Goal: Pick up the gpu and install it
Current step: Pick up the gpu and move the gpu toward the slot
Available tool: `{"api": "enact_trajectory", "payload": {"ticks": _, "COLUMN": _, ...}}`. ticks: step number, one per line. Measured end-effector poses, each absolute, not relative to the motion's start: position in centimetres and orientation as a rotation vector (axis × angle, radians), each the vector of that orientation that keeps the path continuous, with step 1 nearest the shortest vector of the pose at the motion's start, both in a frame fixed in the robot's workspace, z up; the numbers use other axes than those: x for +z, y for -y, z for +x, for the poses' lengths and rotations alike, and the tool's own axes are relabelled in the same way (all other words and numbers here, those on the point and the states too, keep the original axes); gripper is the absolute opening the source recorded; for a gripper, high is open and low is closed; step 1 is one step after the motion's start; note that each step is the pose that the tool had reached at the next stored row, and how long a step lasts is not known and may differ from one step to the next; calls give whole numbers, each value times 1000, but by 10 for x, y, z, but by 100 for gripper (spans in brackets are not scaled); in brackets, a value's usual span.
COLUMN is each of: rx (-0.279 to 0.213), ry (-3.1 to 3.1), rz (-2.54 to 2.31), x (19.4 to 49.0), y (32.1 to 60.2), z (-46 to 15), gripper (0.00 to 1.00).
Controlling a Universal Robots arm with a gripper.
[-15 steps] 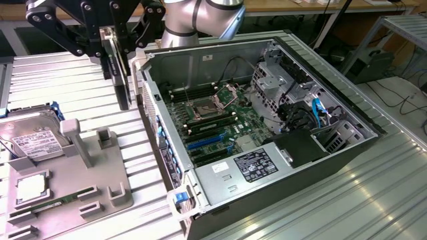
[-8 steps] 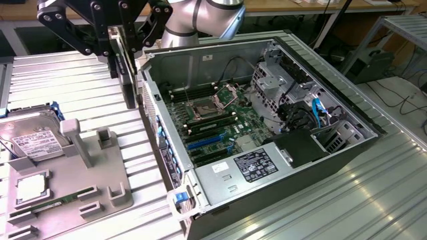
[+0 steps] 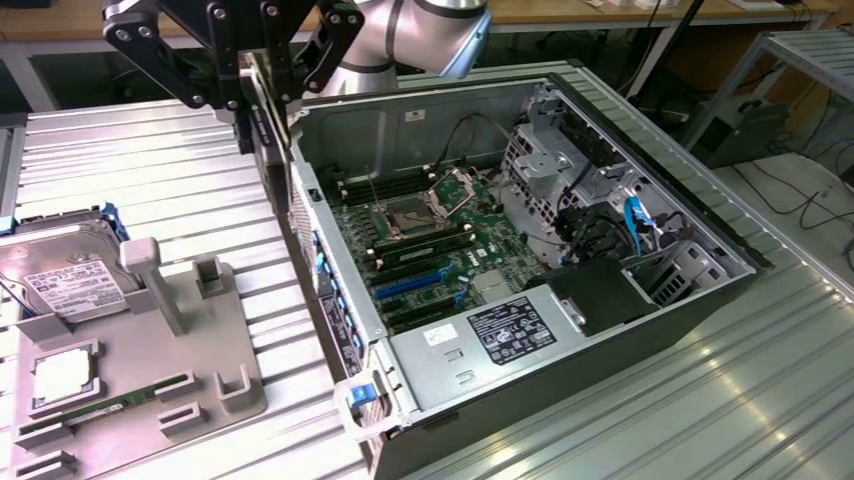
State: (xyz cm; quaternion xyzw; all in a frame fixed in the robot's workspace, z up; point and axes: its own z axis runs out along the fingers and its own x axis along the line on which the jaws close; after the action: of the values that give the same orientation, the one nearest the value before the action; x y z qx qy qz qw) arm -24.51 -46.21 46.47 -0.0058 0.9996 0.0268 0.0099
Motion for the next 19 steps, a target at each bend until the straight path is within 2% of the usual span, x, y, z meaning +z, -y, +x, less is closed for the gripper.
{"api": "enact_trajectory", "payload": {"ticks": 19, "rx": 84, "ry": -3121, "rz": -18, "x": 465, "y": 462, "z": -211, "gripper": 28}}
